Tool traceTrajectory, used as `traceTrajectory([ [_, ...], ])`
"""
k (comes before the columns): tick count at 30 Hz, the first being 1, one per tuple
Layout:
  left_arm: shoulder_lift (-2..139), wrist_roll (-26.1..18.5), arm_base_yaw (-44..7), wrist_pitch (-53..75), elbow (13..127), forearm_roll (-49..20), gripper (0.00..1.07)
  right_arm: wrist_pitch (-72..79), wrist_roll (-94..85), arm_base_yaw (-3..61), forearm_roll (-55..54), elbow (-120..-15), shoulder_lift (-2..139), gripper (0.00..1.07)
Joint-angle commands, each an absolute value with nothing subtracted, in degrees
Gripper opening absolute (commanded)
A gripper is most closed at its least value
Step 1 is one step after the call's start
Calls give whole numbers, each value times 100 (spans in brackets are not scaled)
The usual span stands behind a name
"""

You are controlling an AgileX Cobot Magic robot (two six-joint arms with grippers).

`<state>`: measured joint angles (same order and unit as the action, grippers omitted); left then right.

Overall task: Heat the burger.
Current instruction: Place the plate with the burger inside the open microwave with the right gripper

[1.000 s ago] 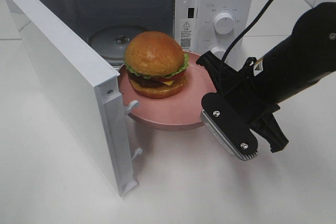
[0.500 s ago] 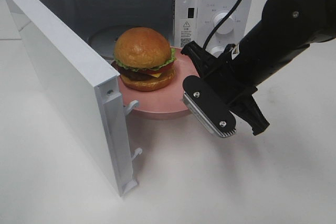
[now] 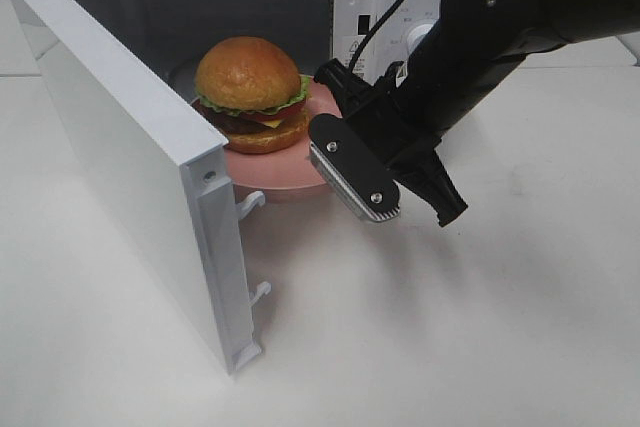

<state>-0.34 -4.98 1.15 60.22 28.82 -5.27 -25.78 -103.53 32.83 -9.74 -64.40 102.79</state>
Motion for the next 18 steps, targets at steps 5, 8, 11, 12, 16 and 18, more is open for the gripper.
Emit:
traceTrajectory([
  [5,-143,-470,120,5942,2859,-544,94,-2338,-10244,3306,-1049,-6893,10502,0],
  [8,-143,-470,120,5942,2859,-544,94,-2343,-10130,3306,-1054,-7082,10680,0],
  [11,-143,-470,120,5942,2859,-544,94,-2372,-10055,3306,-1054,-7225,10795,0],
  [12,-143,-470,120,5942,2859,-544,94,-2372,-10021,3352,-1049,-7305,10852,0],
  [16,-143,-470,120,5942,2859,-544,94,-2378,-9929,3375,-911,-7448,10943,0],
  [18,-143,-470,120,5942,2859,-544,94,-2378,-9884,3398,-905,-7494,10972,0],
])
